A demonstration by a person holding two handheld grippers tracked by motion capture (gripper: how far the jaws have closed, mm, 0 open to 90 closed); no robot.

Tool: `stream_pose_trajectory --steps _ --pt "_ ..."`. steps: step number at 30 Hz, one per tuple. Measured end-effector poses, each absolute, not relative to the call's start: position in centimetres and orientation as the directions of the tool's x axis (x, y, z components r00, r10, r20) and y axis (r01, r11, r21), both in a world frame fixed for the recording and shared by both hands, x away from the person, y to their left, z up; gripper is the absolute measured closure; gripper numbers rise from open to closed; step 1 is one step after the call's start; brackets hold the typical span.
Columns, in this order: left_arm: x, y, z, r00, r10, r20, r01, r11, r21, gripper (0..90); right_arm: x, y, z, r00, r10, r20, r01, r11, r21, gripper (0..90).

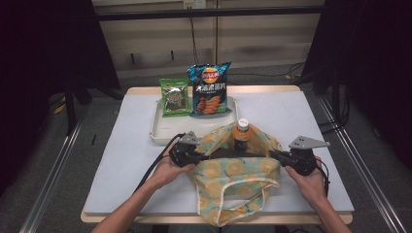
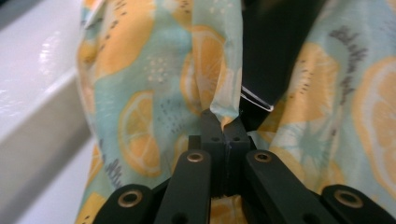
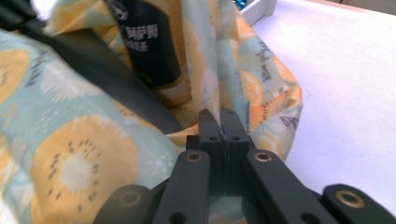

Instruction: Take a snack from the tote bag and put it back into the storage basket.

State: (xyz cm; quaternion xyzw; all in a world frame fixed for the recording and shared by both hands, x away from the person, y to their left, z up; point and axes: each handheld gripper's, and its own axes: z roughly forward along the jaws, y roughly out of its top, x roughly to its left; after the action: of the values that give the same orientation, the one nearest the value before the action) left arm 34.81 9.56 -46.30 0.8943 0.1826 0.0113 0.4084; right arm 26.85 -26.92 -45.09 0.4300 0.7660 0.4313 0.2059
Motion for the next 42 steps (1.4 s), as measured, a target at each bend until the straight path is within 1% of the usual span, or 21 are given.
stream_pose_trajectory --steps 1,4,6,10,12,15,21,23,25,26,27,28,29,32,33,35,36,37,39,40,42 --pt "34.4 9.5 -46.3 0.933 0.332 -0.141 0.324 -0.597 0.734 90.0 26.9 -26.9 -45.1 -0.543 0.838 0.058 0.481 0.254 0.839 89.7" --pt "33.7 9.5 -46.2 0.938 0.318 -0.139 0.315 -0.612 0.726 90.0 27.2 -26.8 -45.2 -0.545 0.836 0.059 0.482 0.255 0.838 89.6" --pt "33.4 9.7 -46.1 0.938 0.318 -0.139 0.311 -0.593 0.743 89.1 27.3 -26.5 -45.3 -0.550 0.833 0.058 0.479 0.257 0.839 88.8" --pt "33.4 10.5 -45.6 0.928 0.342 -0.146 0.324 -0.549 0.770 75.4 27.0 -26.4 -45.1 -0.563 0.824 0.069 0.472 0.252 0.845 86.1" --pt "33.3 10.7 -45.1 0.929 0.346 -0.130 0.312 -0.546 0.778 65.7 26.8 -26.3 -45.0 -0.574 0.816 0.072 0.465 0.252 0.849 82.6" --pt "33.1 11.0 -44.3 0.926 0.356 -0.124 0.306 -0.517 0.800 60.4 26.5 -26.1 -44.8 -0.579 0.811 0.082 0.460 0.241 0.855 74.6" --pt "32.5 10.9 -42.2 0.935 0.342 -0.092 0.256 -0.475 0.842 60.6 26.0 -26.1 -44.3 -0.572 0.813 0.108 0.460 0.209 0.863 61.2" --pt "32.4 10.8 -41.8 0.940 0.332 -0.082 0.237 -0.462 0.854 67.3 26.0 -26.2 -44.2 -0.570 0.814 0.110 0.457 0.203 0.866 58.8" --pt "32.4 10.2 -41.4 0.955 0.287 -0.081 0.212 -0.462 0.861 73.1 26.0 -26.2 -44.2 -0.570 0.814 0.114 0.456 0.198 0.868 57.4" --pt "32.5 9.8 -41.4 0.954 0.291 -0.073 0.210 -0.473 0.856 75.3 26.0 -26.2 -44.2 -0.566 0.816 0.115 0.458 0.195 0.867 57.2" --pt "32.7 9.3 -41.5 0.953 0.294 -0.077 0.217 -0.480 0.850 75.5 26.0 -26.2 -44.2 -0.567 0.816 0.117 0.458 0.194 0.867 56.9" --pt "32.9 8.7 -41.8 0.962 0.255 -0.096 0.211 -0.476 0.854 75.1 26.0 -26.3 -44.2 -0.567 0.815 0.117 0.458 0.194 0.868 56.6" --pt "32.9 8.7 -41.8 0.962 0.255 -0.096 0.211 -0.476 0.854 74.6 26.0 -26.2 -44.2 -0.566 0.816 0.117 0.458 0.193 0.868 56.3" --pt "34.2 6.9 -42.7 0.965 0.214 -0.153 0.241 -0.487 0.839 71.2 26.0 -26.2 -44.2 -0.568 0.815 0.116 0.456 0.194 0.869 55.6" --pt "34.4 6.4 -43.0 0.967 0.218 -0.128 0.224 -0.504 0.834 70.6 26.0 -26.2 -44.2 -0.568 0.815 0.118 0.456 0.192 0.869 55.6" --pt "34.6 5.6 -43.3 0.970 0.207 -0.125 0.216 -0.512 0.831 67.9 26.0 -26.2 -44.2 -0.569 0.813 0.121 0.457 0.190 0.869 55.5" --pt "34.8 5.2 -43.4 0.970 0.217 -0.112 0.213 -0.529 0.821 65.7 26.0 -26.2 -44.2 -0.570 0.813 0.123 0.458 0.190 0.868 55.4" --pt "35.1 5.1 -43.5 0.970 0.214 -0.116 0.217 -0.541 0.813 62.6 26.0 -26.2 -44.2 -0.572 0.811 0.125 0.459 0.190 0.868 55.0" --pt "35.5 4.9 -43.8 0.970 0.205 -0.130 0.222 -0.529 0.819 60.9 26.0 -26.1 -44.3 -0.574 0.809 0.126 0.461 0.192 0.866 54.5" --pt "35.6 4.8 -44.0 0.970 0.202 -0.134 0.224 -0.537 0.814 57.4 26.0 -26.1 -44.3 -0.574 0.808 0.130 0.462 0.189 0.867 54.3" --pt "35.6 4.7 -44.3 0.975 0.193 -0.108 0.200 -0.566 0.799 50.9 25.9 -26.1 -44.3 -0.578 0.805 0.133 0.461 0.188 0.867 53.5"
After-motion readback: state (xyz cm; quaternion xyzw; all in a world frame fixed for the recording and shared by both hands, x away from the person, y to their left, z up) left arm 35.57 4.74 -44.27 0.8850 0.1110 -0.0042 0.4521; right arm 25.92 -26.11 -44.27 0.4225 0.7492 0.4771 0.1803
